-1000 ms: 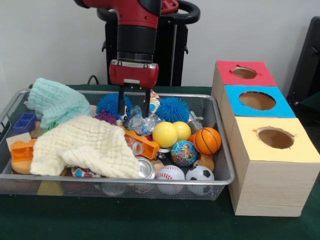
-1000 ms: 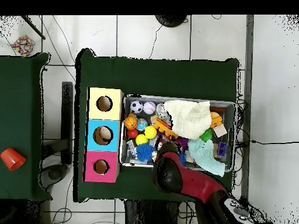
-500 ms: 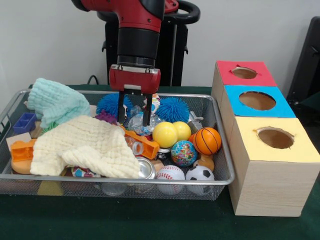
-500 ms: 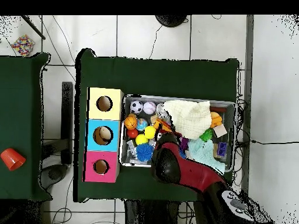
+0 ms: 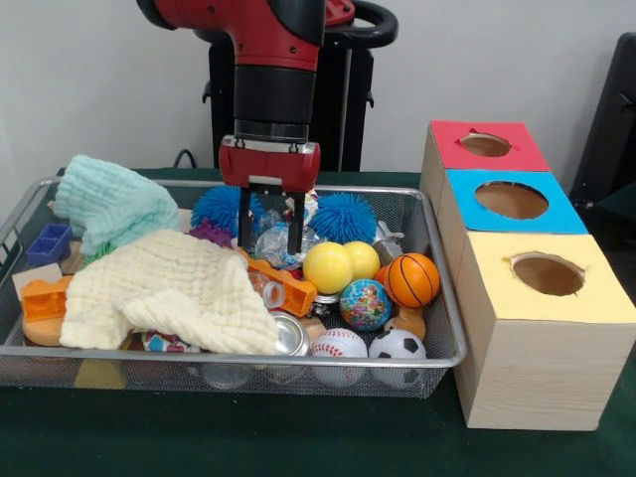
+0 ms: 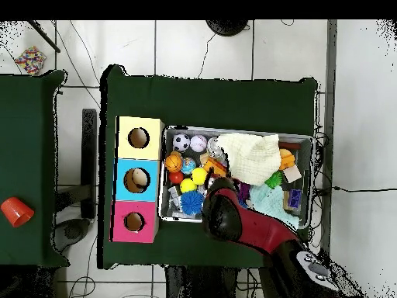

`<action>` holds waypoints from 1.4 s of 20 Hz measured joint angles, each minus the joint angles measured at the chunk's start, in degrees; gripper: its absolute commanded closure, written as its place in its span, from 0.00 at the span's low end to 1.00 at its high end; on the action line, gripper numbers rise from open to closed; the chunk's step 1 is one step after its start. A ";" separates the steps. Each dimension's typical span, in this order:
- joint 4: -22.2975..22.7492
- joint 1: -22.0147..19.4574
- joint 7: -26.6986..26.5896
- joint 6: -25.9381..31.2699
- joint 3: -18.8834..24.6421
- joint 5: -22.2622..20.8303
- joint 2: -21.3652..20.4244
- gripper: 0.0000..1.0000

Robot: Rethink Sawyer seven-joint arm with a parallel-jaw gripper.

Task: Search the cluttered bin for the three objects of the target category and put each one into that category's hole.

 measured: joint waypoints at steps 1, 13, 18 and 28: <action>-0.01 -0.22 0.00 0.51 0.25 0.00 0.02 0.00; -0.03 2.29 0.00 2.96 -1.09 -0.01 -0.56 0.00; 0.00 3.23 0.00 2.96 -0.94 0.40 -1.24 0.00; -0.01 0.54 0.00 5.22 -0.01 2.53 0.63 0.00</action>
